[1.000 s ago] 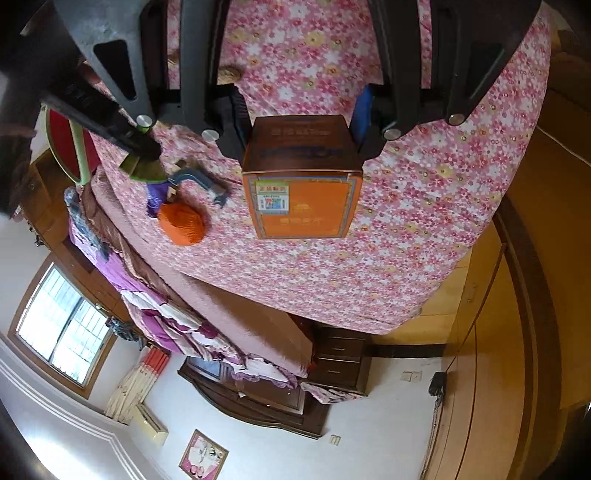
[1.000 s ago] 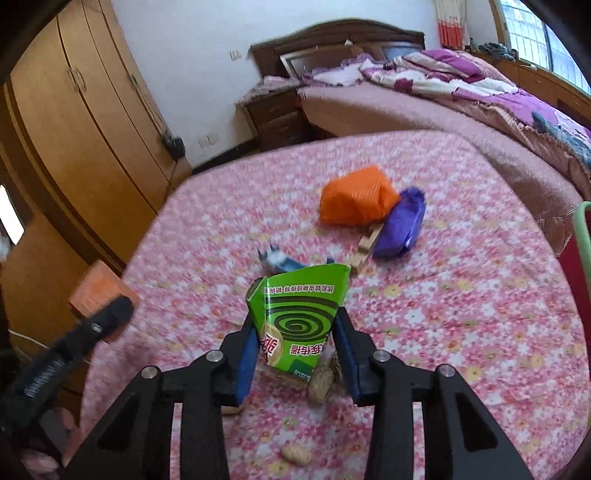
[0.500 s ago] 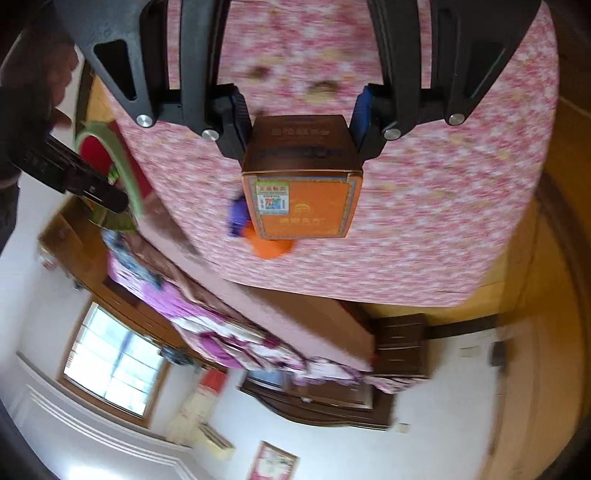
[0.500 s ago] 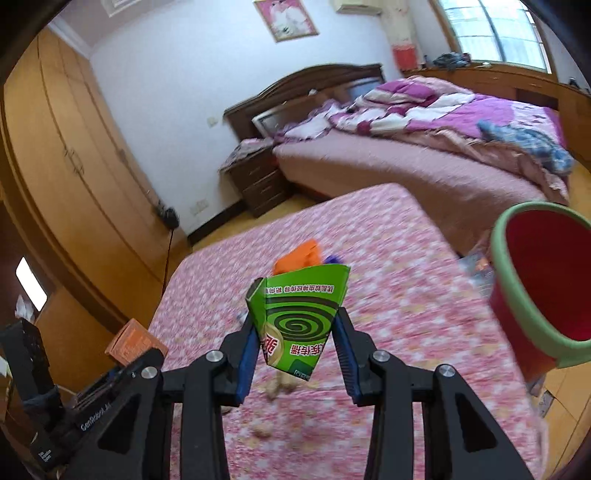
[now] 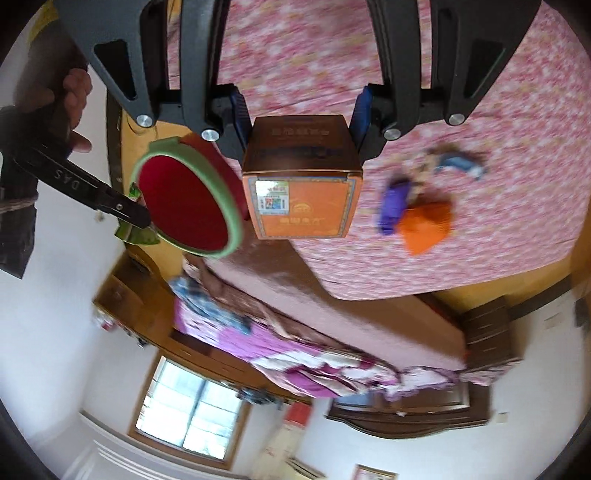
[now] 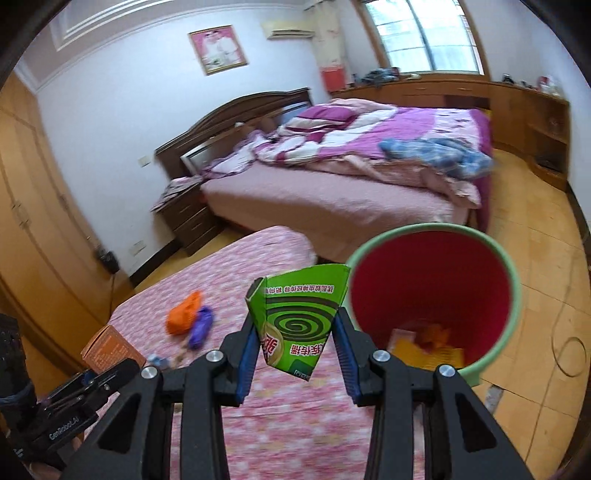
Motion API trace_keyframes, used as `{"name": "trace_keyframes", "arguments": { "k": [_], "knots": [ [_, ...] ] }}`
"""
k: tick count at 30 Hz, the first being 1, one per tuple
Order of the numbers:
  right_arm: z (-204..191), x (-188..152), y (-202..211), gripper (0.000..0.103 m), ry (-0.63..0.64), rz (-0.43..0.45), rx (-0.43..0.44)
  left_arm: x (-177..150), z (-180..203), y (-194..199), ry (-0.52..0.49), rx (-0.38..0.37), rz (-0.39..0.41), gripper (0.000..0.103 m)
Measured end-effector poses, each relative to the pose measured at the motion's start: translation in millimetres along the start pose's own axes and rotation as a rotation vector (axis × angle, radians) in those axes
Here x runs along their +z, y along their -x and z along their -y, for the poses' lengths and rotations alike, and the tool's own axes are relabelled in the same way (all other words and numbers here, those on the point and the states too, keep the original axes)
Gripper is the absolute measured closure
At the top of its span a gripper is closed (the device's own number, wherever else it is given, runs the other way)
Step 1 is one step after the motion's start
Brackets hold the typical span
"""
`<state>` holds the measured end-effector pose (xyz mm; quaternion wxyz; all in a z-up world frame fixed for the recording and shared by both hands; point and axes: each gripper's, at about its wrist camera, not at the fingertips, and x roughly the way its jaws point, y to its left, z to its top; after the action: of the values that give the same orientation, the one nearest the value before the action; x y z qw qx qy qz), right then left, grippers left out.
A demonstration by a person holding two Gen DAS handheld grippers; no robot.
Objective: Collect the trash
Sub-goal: 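Carry both boxes over the red bucket and open both tools to drop them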
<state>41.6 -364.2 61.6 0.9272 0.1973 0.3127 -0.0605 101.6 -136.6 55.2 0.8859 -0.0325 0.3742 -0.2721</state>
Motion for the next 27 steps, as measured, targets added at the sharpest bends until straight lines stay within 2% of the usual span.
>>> {"name": "trace_keyframes", "arguments": {
  "k": [8, 13, 17, 24, 27],
  "knots": [
    [68.9, 4.6, -6.9, 0.061, -0.086, -0.011, -0.069, 8.8, 60.7, -60.9, -0.089, -0.079, -0.080, 0.057],
    [111.4, 2.7, -14.6, 0.061, -0.162, -0.031, -0.067, 14.3, 88.4, -102.4, -0.111, -0.139, -0.123, 0.057],
    [139.7, 2.8, -24.5, 0.060, -0.205, -0.045, -0.087, 17.7, 106.2, -127.4, -0.133, -0.158, -0.149, 0.057],
    [161.6, 8.7, -43.8, 0.055, -0.239, -0.063, -0.119, 21.0, 127.0, -146.6, -0.206, -0.165, -0.128, 0.057],
    [166.1, 10.1, -47.0, 0.052, -0.247, -0.063, -0.117, 21.8, 129.9, -150.6, -0.221, -0.169, -0.118, 0.050]
  ]
}}
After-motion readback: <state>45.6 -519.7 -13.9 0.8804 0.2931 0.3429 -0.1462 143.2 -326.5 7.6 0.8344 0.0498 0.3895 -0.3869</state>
